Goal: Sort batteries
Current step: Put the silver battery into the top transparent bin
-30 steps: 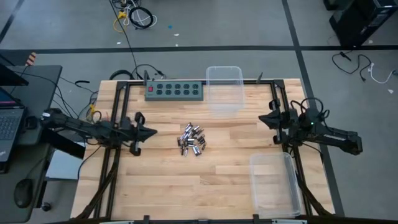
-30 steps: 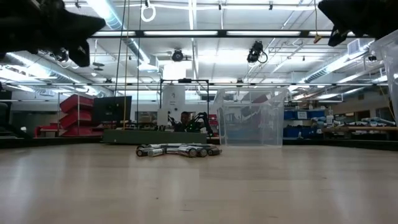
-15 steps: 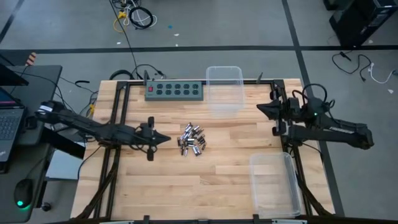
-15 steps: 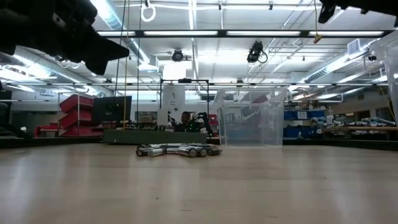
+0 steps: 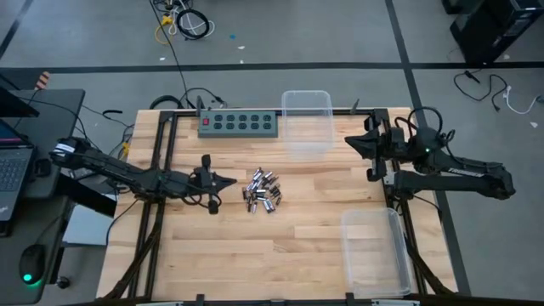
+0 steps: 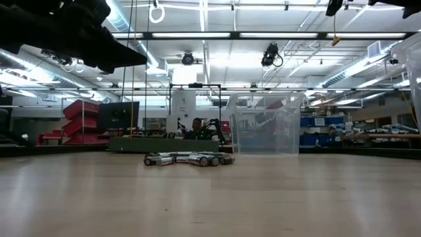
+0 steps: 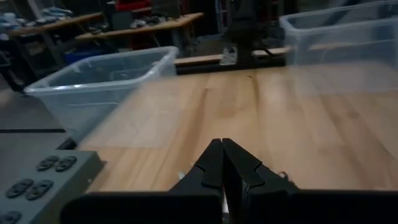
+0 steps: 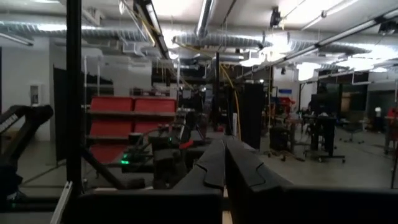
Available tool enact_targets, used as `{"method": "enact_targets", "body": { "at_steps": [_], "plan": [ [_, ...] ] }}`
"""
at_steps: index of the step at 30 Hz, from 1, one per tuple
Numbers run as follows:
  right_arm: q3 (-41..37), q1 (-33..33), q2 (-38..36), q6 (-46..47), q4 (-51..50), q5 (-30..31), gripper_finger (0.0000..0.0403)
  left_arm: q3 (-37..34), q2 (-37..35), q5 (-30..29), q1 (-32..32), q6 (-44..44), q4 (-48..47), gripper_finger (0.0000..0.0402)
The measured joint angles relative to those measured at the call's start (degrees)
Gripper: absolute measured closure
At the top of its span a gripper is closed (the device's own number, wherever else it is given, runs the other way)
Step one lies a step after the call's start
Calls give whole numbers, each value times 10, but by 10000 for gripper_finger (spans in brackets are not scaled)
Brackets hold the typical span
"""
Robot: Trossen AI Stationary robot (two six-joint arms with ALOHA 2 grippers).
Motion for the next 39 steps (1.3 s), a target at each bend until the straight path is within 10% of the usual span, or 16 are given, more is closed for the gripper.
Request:
{"method": "enact_targets", "body": {
  "at_steps": [26, 39],
  "plan": [
    [0, 0, 0, -35, 63, 1, 400, -3, 248, 143, 44, -112, 104, 398],
    [0, 0, 21, -40, 62, 1, 400, -1, 314, 54, 75, -155, 149, 398]
  ]
}}
